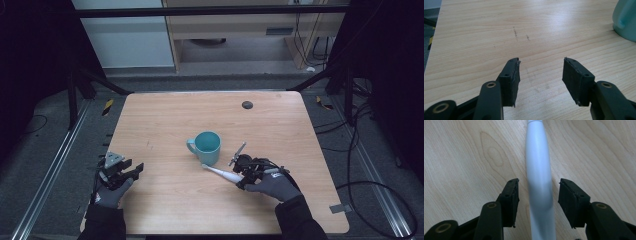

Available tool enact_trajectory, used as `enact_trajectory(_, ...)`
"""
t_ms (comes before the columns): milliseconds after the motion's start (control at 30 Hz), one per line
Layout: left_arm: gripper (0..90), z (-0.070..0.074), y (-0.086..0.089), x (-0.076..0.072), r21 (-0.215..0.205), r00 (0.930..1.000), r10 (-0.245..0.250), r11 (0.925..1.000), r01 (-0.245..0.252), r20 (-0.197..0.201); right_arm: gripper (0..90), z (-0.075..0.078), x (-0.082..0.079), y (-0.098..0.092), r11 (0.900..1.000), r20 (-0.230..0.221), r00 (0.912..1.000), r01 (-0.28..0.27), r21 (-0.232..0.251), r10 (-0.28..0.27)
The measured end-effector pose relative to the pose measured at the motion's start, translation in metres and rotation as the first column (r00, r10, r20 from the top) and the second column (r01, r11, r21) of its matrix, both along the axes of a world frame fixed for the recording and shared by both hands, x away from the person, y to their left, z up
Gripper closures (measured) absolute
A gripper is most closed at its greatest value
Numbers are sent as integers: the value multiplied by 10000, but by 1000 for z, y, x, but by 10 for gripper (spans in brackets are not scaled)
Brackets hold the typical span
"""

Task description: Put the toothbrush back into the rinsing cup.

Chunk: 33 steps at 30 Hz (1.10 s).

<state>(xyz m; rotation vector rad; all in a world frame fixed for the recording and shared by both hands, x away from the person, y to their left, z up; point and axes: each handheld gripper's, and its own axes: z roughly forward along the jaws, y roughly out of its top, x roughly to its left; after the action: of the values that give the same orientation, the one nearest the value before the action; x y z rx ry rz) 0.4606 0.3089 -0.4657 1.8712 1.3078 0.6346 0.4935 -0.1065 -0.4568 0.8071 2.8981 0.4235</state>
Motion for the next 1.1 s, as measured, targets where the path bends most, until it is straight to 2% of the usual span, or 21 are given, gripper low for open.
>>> enact_trajectory(233, 472, 0, 0, 0, 9, 10000, -2, 10000, 2, -8, 582, -6, 2, 3, 9997, -179, 9998, -79, -222, 75)
enact_trajectory(400, 472, 0, 0, 0, 5, 10000, 4, 10000, -4, 2, 638, -10, 3, 4, 9991, -185, 9998, 80, -428, -88)
enact_trajectory(833, 473, 0, 0, 0, -11, 10000, 18, 10000, -18, -2, 663, -9, 0, 6, 9990, -401, 9992, -37, -439, 19)
enact_trajectory(1033, 473, 0, -1, 0, -5, 10000, 22, 10000, -22, 0, 663, 0, -8, 4, 9998, -395, 9991, -161, 110, 165)
enact_trajectory(1067, 473, 1, -1, -1, -4, 10000, 23, 10000, -23, 13, 664, 4, -12, 2, 9989, -377, 9992, -148, 442, 165)
enact_trajectory(1100, 473, 1, -1, -1, -4, 10000, 21, 10000, -21, 15, 664, 5, -13, 1, 9984, -352, 9993, -111, 562, 131)
